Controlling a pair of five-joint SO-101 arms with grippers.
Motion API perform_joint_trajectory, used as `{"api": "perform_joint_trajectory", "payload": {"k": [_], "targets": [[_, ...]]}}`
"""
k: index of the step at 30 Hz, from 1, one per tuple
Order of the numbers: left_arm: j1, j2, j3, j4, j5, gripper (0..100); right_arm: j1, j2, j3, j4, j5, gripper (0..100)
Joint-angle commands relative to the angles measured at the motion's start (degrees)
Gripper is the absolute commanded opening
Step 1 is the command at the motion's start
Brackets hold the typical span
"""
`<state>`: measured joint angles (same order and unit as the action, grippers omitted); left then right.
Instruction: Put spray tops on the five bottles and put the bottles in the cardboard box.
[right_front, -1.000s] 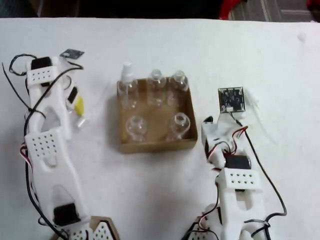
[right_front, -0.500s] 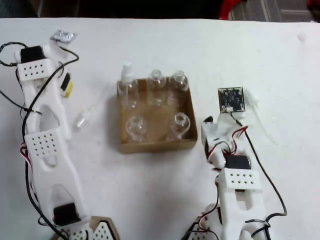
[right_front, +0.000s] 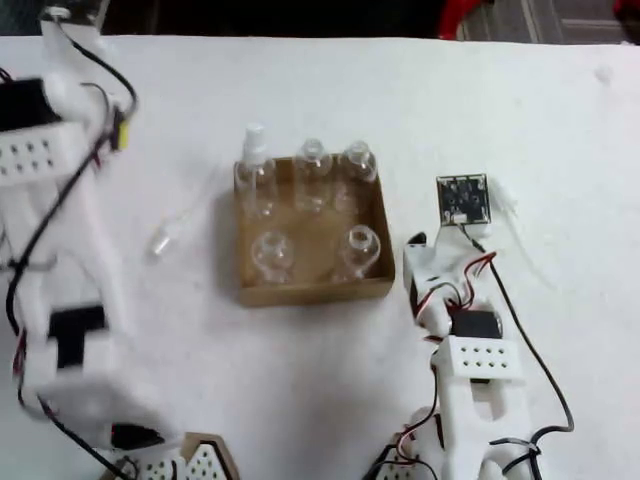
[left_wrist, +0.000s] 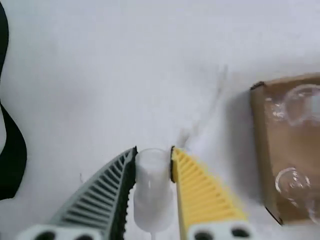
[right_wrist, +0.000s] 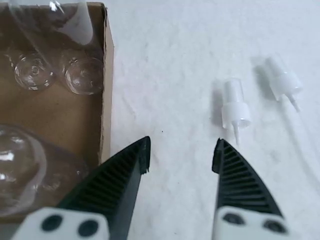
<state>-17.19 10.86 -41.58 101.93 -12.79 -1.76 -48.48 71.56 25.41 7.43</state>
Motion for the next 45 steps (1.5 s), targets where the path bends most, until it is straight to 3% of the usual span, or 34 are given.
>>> {"api": "perform_joint_trajectory", "payload": {"k": [1, 5, 10, 18, 23, 31, 45], "targets": [[8.84, -22.64, 14.59, -3.96, 1.32, 2, -0.22, -0.4, -0.53, -1.01, 0.7, 18.3], [14.81, -34.86, 22.42, -17.41, 2.2, 2, -0.13, -0.4, -0.53, -1.01, 0.7, 18.3], [25.89, -42.86, 27.08, -27.16, 9.58, 2, -0.13, -0.31, -0.53, -1.01, 0.7, 18.3], [31.25, -35.03, 26.73, -49.41, 23.38, 2, 0.66, -0.04, -0.53, -1.1, 0.7, 18.3], [31.34, -26.33, 27.16, -62.33, 22.07, 2, 4.79, 0.04, 0.35, -5.14, 0.26, 18.3], [34.86, -19.03, 27.25, -66.11, 22.07, 2, 5.41, 0.04, 4.75, -14.29, 0.53, 18.3], [33.01, -12.35, 27.69, -68.22, 21.98, 2, 5.14, 0.04, 4.92, -14.46, 0.62, 18.3]]}}
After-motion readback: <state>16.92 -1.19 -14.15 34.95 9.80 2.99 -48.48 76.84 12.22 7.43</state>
